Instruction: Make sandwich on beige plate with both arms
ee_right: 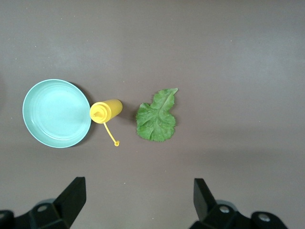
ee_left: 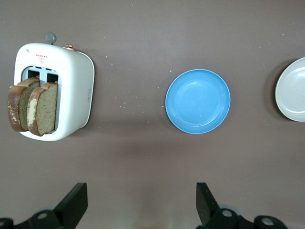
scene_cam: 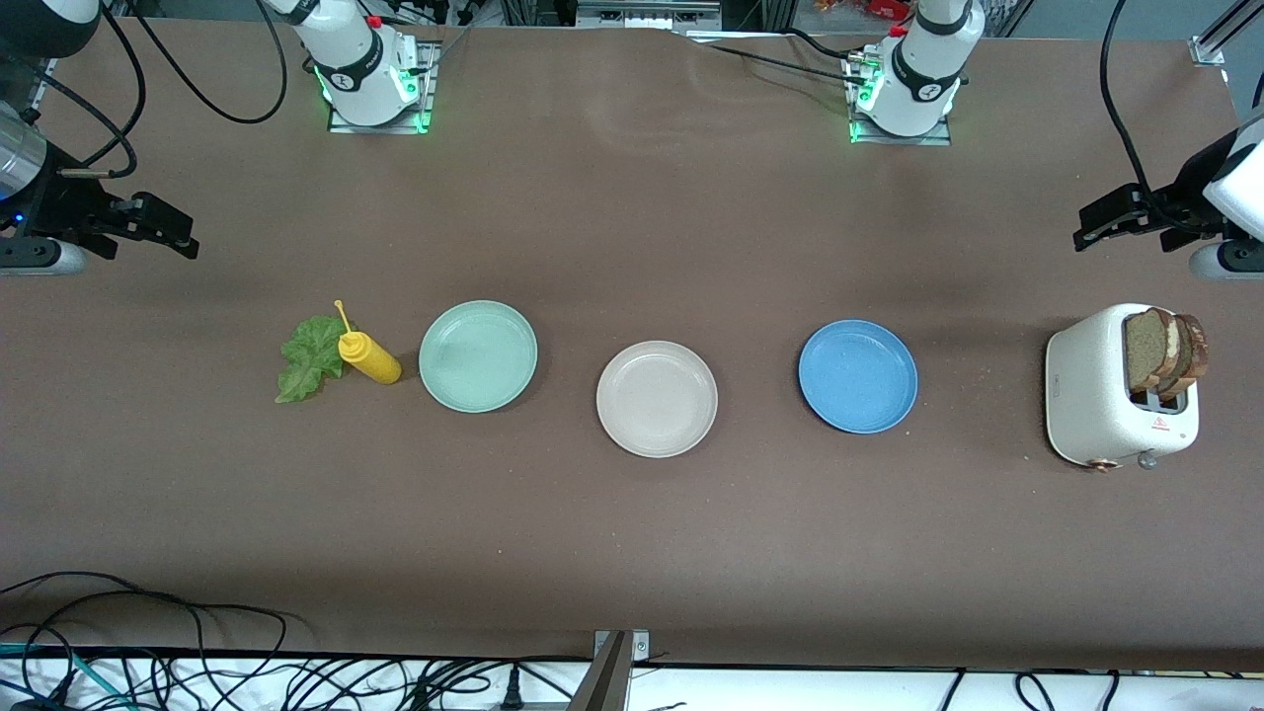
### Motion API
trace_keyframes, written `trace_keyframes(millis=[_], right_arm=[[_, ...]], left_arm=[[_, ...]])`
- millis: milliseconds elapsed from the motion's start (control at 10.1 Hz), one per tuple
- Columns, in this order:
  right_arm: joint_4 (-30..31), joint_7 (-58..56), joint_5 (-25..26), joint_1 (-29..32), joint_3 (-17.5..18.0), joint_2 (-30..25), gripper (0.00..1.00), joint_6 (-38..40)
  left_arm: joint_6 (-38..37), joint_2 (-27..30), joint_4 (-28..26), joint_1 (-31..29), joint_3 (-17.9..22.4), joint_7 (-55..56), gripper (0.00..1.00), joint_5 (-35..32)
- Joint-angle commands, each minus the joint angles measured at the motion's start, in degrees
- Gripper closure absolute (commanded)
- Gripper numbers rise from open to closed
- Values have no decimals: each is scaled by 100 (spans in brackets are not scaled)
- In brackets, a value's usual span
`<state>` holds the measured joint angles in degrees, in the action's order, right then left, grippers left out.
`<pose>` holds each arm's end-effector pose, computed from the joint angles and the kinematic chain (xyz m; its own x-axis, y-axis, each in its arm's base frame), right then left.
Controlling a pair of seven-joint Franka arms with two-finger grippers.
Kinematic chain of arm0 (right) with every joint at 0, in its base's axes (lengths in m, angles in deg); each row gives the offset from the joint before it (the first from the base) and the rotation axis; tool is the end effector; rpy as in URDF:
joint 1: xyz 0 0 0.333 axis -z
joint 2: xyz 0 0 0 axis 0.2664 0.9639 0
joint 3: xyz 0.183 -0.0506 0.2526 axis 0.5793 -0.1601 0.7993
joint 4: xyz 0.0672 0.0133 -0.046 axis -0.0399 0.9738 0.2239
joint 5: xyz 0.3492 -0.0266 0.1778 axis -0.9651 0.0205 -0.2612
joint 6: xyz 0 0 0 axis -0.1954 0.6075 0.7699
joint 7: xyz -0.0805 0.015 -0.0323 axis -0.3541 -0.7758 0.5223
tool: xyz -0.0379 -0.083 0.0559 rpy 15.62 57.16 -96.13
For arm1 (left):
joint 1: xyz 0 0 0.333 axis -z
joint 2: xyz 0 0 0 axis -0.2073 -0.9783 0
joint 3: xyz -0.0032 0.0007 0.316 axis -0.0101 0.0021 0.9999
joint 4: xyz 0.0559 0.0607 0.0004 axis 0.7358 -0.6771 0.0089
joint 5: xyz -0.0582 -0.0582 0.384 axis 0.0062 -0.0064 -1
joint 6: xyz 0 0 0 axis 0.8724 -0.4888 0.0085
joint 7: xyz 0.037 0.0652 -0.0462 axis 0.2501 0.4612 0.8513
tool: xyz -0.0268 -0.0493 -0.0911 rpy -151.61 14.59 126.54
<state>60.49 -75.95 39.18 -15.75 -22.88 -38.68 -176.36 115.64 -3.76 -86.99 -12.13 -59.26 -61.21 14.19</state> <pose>0.5508 -0.0065 0.5691 0.9997 0.0143 -0.0177 0.0142 -0.9999 -0.0063 0.5603 0.0007 0.6070 0.9936 0.0206 -0.1107 0.0222 -0.9997 0.0125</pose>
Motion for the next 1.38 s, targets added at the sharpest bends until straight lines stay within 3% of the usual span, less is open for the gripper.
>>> trace_keyframes(millis=[0, 1284], right_arm=[[-161, 319, 48, 4, 13, 60, 0, 112], [-152, 296, 48, 4, 13, 60, 0, 121]], left_arm=[[84, -35, -57, -115, -69, -41, 0, 164], [76, -228, 181, -106, -34, -50, 0, 76]])
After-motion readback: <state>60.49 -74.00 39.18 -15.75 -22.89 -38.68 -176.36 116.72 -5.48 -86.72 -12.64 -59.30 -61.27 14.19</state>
